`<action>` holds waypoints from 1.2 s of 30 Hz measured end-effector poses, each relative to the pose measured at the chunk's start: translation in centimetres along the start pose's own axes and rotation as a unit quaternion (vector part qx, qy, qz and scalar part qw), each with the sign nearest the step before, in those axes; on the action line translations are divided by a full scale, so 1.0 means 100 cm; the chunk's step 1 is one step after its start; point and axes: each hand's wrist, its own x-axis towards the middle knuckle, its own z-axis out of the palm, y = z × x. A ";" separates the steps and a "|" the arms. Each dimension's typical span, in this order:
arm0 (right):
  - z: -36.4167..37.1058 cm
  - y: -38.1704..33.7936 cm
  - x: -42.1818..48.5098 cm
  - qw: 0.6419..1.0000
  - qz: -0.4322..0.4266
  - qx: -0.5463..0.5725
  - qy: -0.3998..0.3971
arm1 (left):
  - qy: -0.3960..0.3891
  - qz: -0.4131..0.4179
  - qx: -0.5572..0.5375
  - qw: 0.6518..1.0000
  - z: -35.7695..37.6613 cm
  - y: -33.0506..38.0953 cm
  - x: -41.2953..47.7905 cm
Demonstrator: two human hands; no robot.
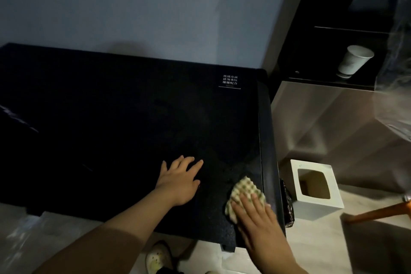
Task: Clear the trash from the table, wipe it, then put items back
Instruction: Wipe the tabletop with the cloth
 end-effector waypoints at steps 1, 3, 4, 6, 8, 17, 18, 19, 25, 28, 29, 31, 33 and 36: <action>-0.001 0.004 0.002 1.000 -0.015 -0.011 -0.003 | -0.001 0.002 0.000 1.000 0.000 0.000 0.000; -0.008 0.020 0.024 0.998 0.001 -0.057 -0.025 | -0.002 0.005 -0.001 1.000 -0.001 -0.002 0.000; -0.017 0.025 0.043 0.997 0.030 -0.063 -0.025 | -0.003 0.005 -0.002 1.000 -0.002 -0.002 0.001; -0.028 0.031 0.082 0.996 0.087 -0.025 -0.011 | -0.004 0.008 -0.005 1.000 -0.003 -0.003 0.001; -0.029 0.022 0.108 0.987 0.156 -0.003 -0.040 | -0.005 0.013 -0.016 1.000 -0.004 -0.003 0.000; -0.005 -0.010 0.023 0.995 -0.077 -0.049 -0.044 | 0.002 0.035 -0.025 0.999 -0.002 -0.015 -0.001; -0.009 0.001 0.027 0.994 -0.079 -0.062 -0.029 | 0.000 0.034 -0.025 0.999 -0.002 -0.014 -0.002; -0.013 0.010 0.037 0.995 -0.057 -0.076 -0.012 | 0.000 0.034 -0.022 0.999 -0.002 -0.013 -0.002; -0.013 -0.024 0.066 0.992 0.121 -0.025 -0.005 | 0.010 0.016 -0.014 1.000 0.007 -0.008 -0.005; 0.015 -0.057 0.017 0.999 -0.008 -0.049 0.013 | 0.026 0.014 -0.015 0.999 0.011 -0.006 -0.008; 0.017 -0.053 0.003 0.998 -0.032 -0.053 0.006 | 0.032 0.016 -0.012 0.999 0.013 -0.005 -0.010; 0.013 -0.030 -0.010 0.998 -0.020 -0.060 0.021 | 0.041 0.020 -0.004 0.999 0.020 -0.002 -0.018; 0.004 -0.005 -0.014 0.996 0.025 -0.071 0.050 | 0.047 0.023 -0.001 0.999 0.027 0.003 -0.028; 0.007 -0.001 -0.016 0.988 0.119 -0.031 0.096 | 0.058 0.018 -0.004 0.998 0.035 0.009 -0.036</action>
